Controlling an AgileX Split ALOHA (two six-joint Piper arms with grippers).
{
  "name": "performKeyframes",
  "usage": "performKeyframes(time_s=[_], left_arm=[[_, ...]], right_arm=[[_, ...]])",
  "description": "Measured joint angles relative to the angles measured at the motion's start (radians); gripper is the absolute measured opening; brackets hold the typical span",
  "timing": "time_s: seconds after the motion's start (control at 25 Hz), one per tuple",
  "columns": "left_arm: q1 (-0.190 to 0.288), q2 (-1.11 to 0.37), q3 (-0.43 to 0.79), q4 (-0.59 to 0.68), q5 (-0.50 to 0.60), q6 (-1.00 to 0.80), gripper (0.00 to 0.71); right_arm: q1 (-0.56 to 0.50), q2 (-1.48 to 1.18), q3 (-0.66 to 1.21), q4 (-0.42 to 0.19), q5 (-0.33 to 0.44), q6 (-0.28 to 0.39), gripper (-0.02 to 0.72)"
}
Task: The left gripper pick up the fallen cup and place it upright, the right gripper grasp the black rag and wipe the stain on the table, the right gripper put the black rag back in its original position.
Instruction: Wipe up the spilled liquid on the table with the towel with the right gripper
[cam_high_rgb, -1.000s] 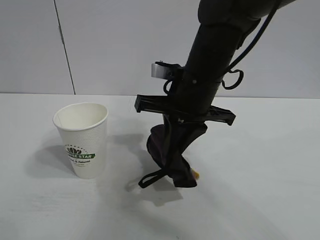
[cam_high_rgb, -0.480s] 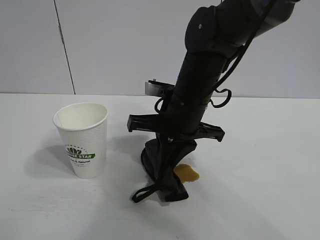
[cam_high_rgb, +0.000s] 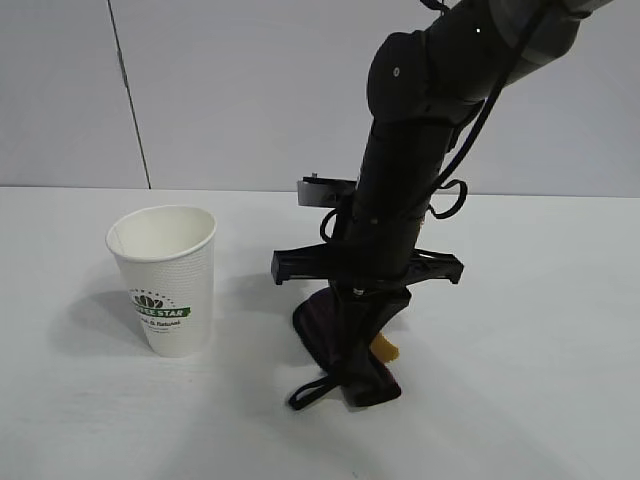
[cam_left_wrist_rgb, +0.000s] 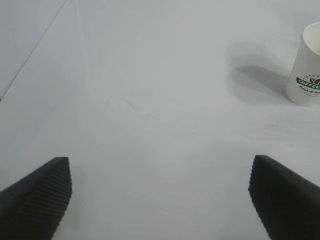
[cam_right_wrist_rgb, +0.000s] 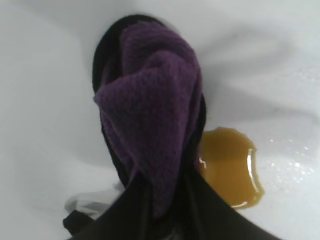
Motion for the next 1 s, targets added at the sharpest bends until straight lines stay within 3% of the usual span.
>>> performKeyframes(time_s=[0.24, 0.68, 0.8, 1.0], left_arm=[[0.0, 0.0, 0.0, 0.0, 0.0, 0.0, 0.694], [0.0, 0.0, 0.0, 0.0, 0.0, 0.0, 0.694], [0.0, 0.0, 0.0, 0.0, 0.0, 0.0, 0.694], [0.0, 0.0, 0.0, 0.0, 0.0, -0.001, 0.694]], right_arm=[[-0.061, -0.012, 0.0, -0.087, 0.059, 0.007, 0.082], [-0.159, -0.024, 0.0, -0.165, 0.12, 0.028, 0.082], [-0.153, -0.024, 0.0, -0.144, 0.117, 0.028, 0.082], [-0.114, -0.024, 0.0, -0.011, 0.089, -0.016, 0.082]])
